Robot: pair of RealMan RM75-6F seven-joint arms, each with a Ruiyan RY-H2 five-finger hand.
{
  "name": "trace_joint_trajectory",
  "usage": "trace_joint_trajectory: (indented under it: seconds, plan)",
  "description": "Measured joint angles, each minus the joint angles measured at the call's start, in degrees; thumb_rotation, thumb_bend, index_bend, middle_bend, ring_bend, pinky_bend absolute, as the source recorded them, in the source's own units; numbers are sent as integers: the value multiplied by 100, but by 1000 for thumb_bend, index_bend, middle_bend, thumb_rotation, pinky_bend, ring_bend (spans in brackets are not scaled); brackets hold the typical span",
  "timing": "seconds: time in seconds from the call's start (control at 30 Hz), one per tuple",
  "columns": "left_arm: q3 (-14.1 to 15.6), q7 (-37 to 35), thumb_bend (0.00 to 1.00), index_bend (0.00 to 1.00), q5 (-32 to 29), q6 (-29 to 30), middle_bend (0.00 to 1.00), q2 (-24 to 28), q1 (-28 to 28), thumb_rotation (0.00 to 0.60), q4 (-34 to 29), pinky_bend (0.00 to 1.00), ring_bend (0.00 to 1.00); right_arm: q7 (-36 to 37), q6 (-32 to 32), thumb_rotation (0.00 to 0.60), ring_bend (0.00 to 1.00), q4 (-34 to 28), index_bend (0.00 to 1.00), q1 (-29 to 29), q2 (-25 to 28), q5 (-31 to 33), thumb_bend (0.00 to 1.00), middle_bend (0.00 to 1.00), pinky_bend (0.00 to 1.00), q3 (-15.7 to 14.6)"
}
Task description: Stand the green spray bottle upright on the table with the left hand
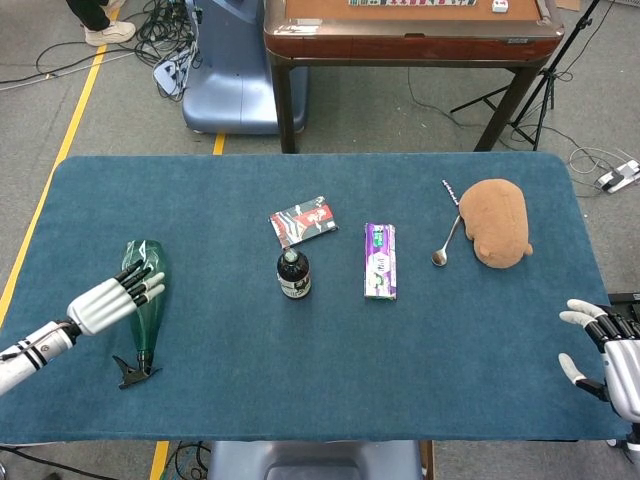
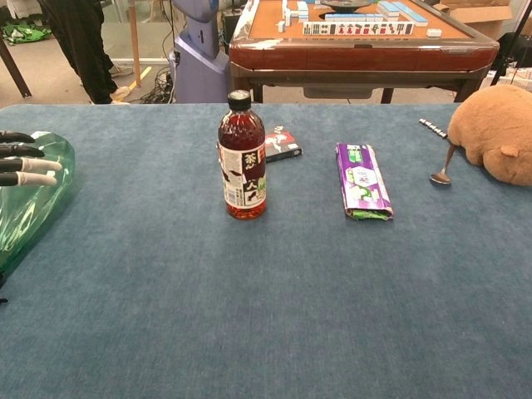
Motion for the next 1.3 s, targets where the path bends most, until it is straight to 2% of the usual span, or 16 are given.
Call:
trace_joint_trajectory:
  seconds: [0.17,0.33,0.63,0.9,1.1,1.3]
  plan:
    - [36,-293,69,0,43,127,0,-239,66,600,214,0,0,-36,2,600,184,-45,318,2,25,-7,270,245,294,-4]
    - [-22,-529,69,0,8,240,0,-340,51,600,68,0,0,-30,8,600,184,-45,318,-2,22,-8,270,244,295,-9]
    - [-256,-433,69,0,-178,-45,0,-284,-209,600,-1034,0,0,105,74,600,184,58,318,-45,-3,0,270,244,295,-19]
    - [-687,422,69,5,-558,-598,0,-45,-511,600,-2447,0,0,236,138,600,184,161,318,-94,0,12,270,244,295,-28]
    - [-993,1425,80,106,-1027,-1061,2,163,-557,600,-3164,0,0,316,162,600,184,228,318,-121,-5,29,270,244,295,-33]
    - [-1228,2119,126,224,-1485,-1449,99,330,-517,600,-3684,0,0,347,140,600,184,253,318,-99,-21,13,270,244,294,-25]
